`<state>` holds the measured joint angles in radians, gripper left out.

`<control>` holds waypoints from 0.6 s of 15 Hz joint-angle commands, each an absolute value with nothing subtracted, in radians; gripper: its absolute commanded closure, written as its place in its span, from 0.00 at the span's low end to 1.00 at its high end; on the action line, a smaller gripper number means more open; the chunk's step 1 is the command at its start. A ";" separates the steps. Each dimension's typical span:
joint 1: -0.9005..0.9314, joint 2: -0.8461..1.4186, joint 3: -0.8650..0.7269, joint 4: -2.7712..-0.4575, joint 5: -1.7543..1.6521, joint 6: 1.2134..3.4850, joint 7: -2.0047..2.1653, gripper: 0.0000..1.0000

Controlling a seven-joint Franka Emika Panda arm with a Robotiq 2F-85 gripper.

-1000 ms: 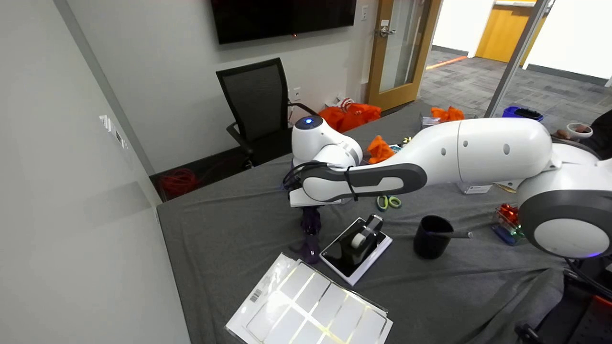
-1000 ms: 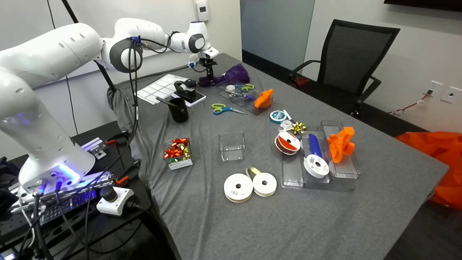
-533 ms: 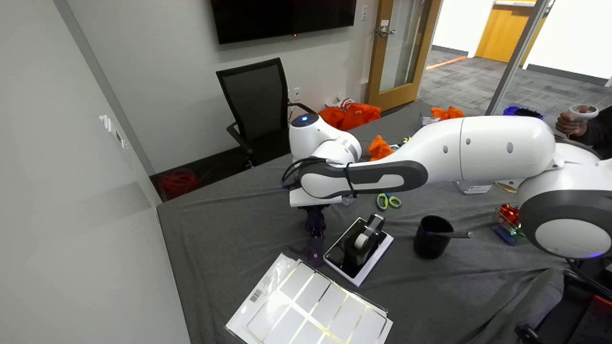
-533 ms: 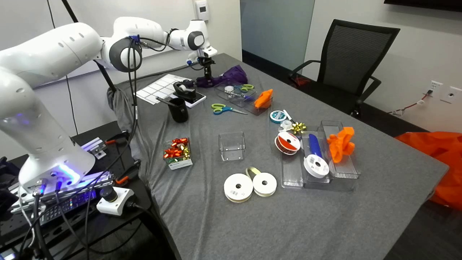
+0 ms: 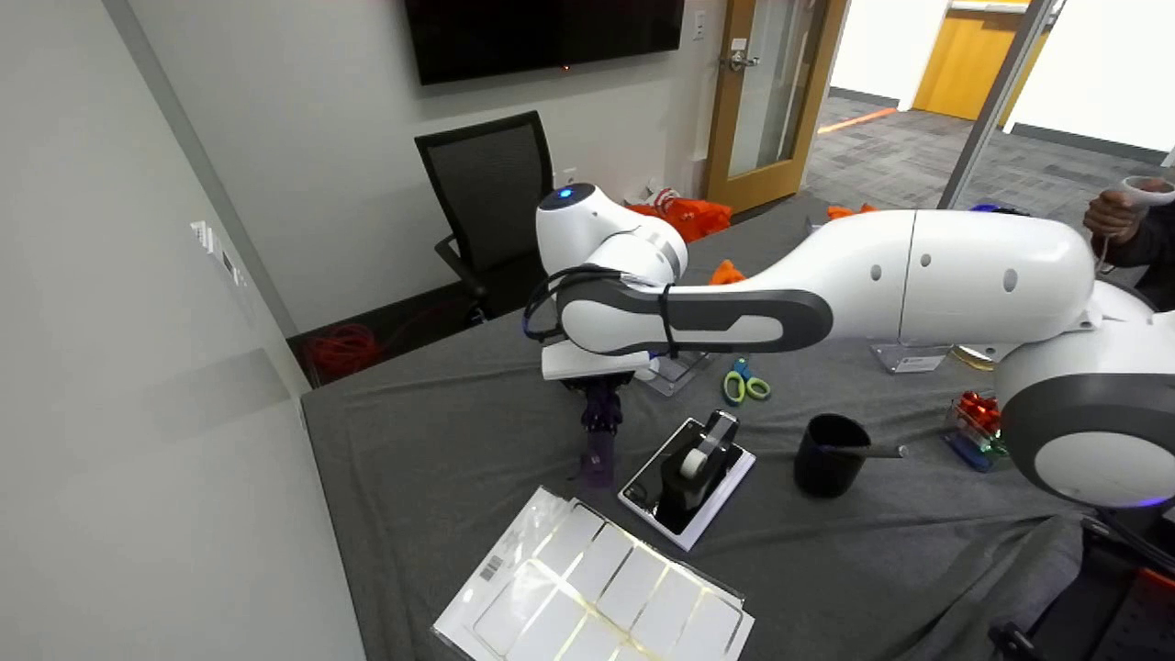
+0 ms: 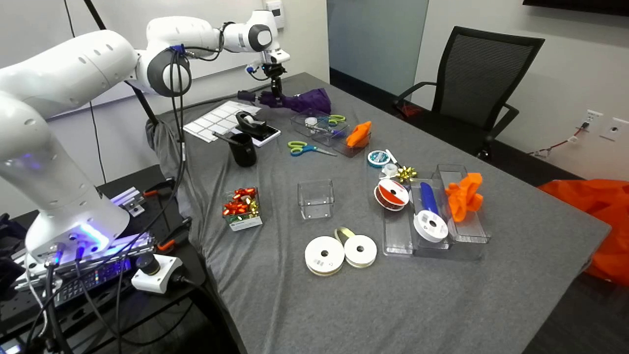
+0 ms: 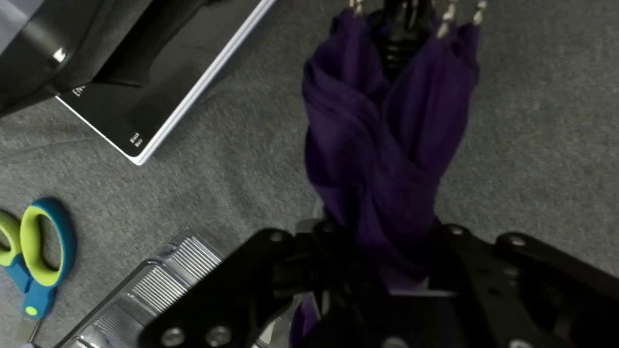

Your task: Move the umbrella to the left

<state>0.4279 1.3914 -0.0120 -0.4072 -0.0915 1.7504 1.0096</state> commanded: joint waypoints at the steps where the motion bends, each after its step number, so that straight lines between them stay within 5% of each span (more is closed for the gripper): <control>1: 0.448 1.351 -0.011 -0.418 -0.097 1.730 0.993 0.90; 9: 0.507 1.356 -0.011 -0.375 -0.129 1.762 0.749 0.90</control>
<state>0.4922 1.3651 -0.0115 -0.3928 -0.1095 1.7523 0.8458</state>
